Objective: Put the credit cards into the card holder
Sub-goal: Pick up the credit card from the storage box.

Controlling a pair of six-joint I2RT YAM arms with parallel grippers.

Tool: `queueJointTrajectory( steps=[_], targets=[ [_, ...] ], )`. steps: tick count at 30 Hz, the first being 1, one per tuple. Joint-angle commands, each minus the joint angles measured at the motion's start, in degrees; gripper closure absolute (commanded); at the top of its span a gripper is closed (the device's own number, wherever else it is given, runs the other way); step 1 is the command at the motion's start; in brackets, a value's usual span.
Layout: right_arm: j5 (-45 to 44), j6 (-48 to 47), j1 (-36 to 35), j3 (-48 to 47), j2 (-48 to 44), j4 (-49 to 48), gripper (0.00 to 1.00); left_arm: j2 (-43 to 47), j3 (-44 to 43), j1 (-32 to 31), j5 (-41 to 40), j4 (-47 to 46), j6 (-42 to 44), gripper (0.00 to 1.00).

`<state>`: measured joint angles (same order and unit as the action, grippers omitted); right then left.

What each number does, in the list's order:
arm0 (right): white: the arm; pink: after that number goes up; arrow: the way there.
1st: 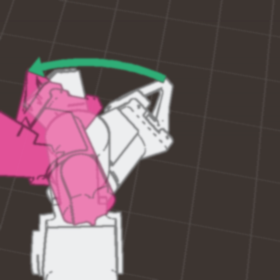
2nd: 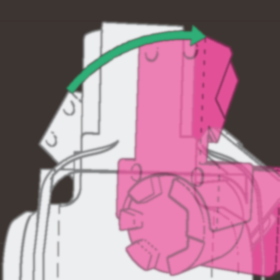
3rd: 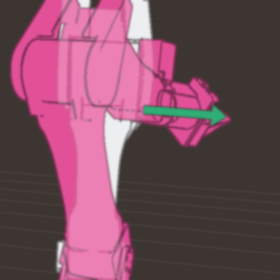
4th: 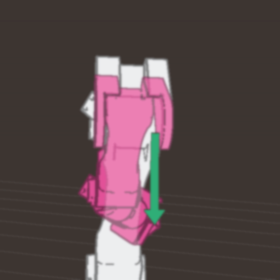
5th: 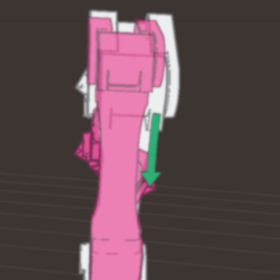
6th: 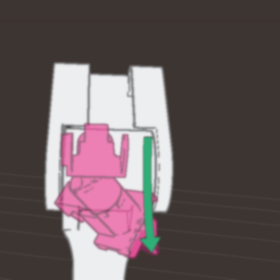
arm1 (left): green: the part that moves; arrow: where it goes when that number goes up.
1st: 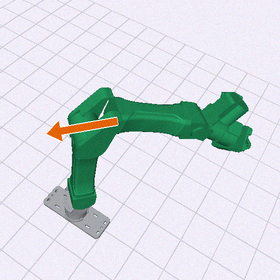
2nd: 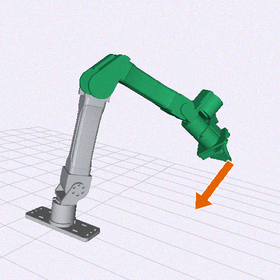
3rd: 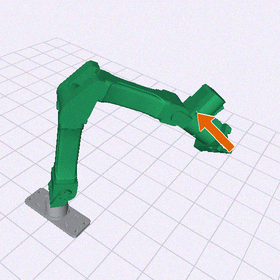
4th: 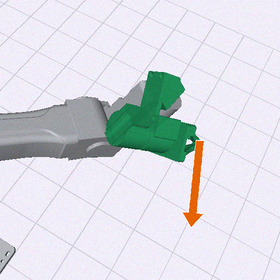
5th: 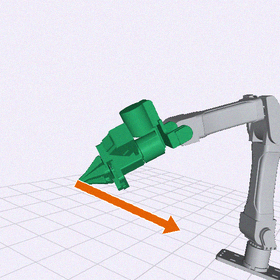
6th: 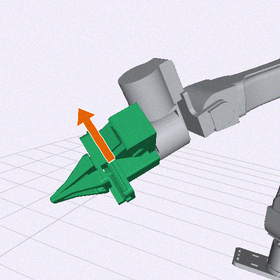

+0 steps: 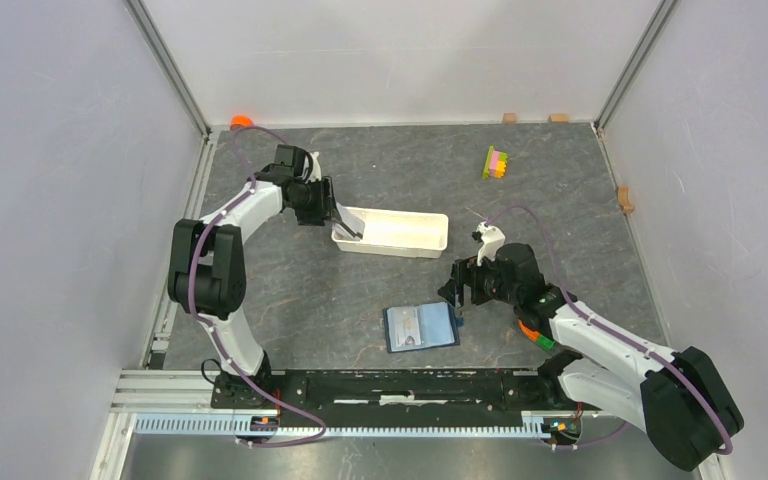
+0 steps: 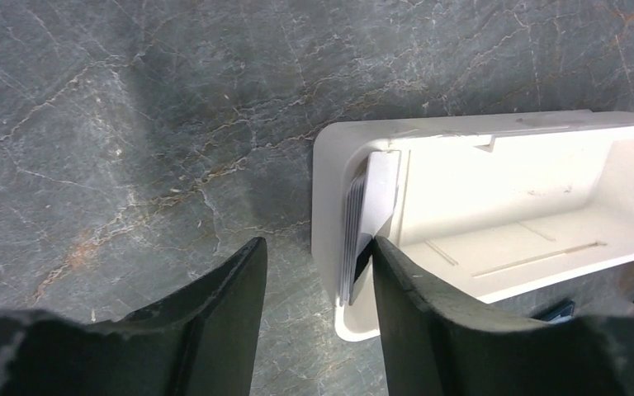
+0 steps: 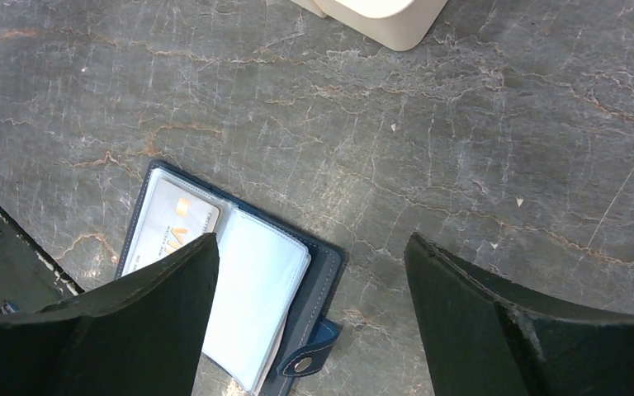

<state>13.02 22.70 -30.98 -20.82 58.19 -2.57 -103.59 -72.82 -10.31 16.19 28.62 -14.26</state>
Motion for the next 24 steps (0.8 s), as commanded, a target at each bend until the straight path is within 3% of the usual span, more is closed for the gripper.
queueJointTrajectory(
  steps=[1, 21, 24],
  targets=[
    [0.9, 0.3, 0.3, 0.1, 0.4, -1.9, 0.13, 2.6, -1.8, 0.5, 0.2, 0.1, 1.2, 0.45],
    [2.5, 0.8, 0.3, 0.3, 1.4, -2.7, 0.14, 4.1, -1.8, 0.6, 0.0, 0.6, 2.0, 0.56],
    [2.7, 0.7, 0.3, 0.3, 1.4, -2.7, 0.14, 3.7, -1.7, 0.6, 2.0, 0.0, 1.7, 0.42]
  ],
)
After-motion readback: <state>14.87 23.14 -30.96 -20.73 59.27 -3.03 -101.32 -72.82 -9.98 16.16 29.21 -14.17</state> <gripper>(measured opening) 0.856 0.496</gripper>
